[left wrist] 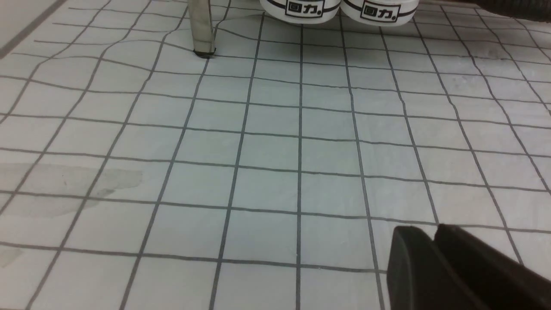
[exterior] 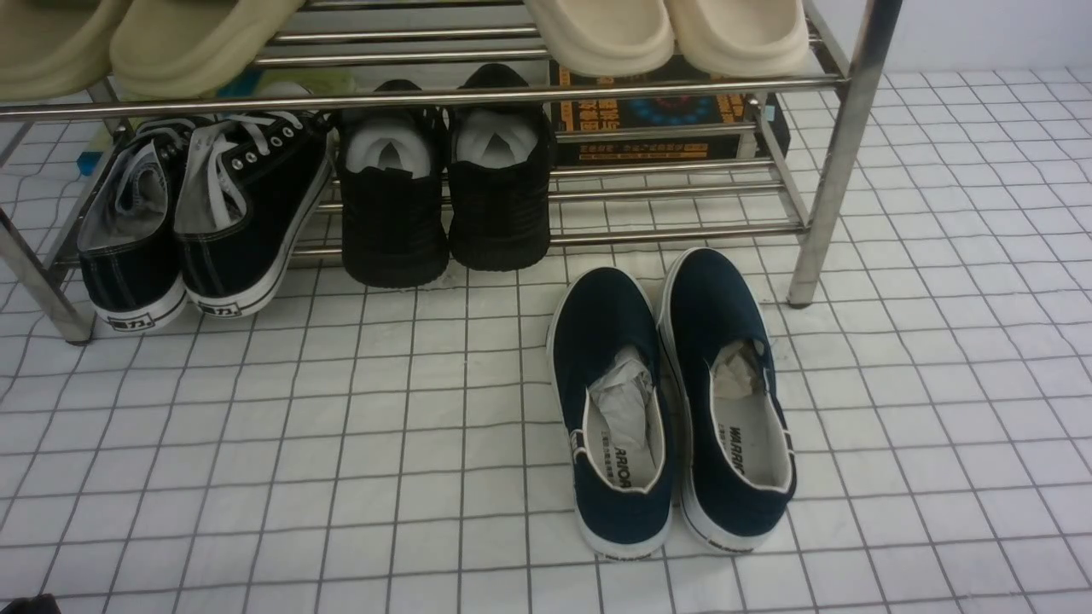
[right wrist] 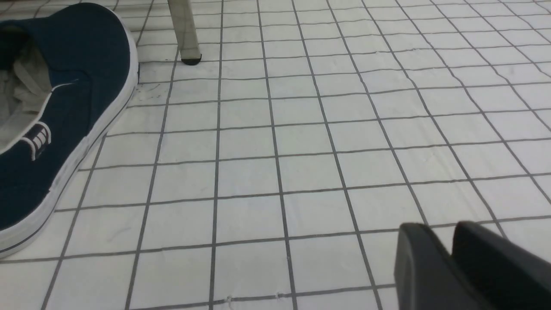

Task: Take the shoes off the shelf with your hand from the white checkered tablecloth.
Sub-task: 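Grasp the leftmost shoe on the bottom shelf of the shoe rack with the left gripper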

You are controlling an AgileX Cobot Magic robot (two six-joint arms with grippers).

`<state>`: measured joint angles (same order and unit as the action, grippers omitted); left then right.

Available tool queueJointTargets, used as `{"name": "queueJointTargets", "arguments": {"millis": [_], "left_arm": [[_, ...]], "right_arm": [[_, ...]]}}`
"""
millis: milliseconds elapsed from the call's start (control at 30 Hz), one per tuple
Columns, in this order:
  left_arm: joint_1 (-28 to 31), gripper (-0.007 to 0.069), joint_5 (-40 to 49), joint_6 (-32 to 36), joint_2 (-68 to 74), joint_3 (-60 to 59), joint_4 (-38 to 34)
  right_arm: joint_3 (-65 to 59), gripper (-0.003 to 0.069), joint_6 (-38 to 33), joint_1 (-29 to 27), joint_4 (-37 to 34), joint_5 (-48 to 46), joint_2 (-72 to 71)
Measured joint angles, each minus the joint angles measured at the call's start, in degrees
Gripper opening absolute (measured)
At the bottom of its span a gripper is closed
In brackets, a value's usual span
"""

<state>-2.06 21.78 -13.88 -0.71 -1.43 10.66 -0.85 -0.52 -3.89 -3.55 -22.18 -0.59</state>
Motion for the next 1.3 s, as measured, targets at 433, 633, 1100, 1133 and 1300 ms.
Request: {"name": "queueJointTargets", "arguments": {"millis": [433,633,1100,1133,1300], "left_arm": [[0.0,0.0097,-2.8,-25.1,0.0,-0.2,-24.5],[0.0,0.0099,-8.8,-28.9,0.0,-0.2,-26.8],[0.0,0.0001,19.7,-14.1,35.9,32.5,-15.6],[0.0,0.0001,23.0,-11.1,41.8,35.1,-14.1],[2.1,0.0002,25.1,-8.5,58.8,46.9,-9.3]], "right_arm": [[0.0,0.015,0.0,0.0,0.0,0.0,0.0],[0.0,0.0158,0.0,0.0,0.0,0.0,0.0],[0.0,0.0171,0.0,0.0,0.0,0.0,0.0],[0.0,0.0173,0.0,0.0,0.0,0.0,0.0],[0.0,0.0179,0.0,0.0,0.0,0.0,0.0]]}}
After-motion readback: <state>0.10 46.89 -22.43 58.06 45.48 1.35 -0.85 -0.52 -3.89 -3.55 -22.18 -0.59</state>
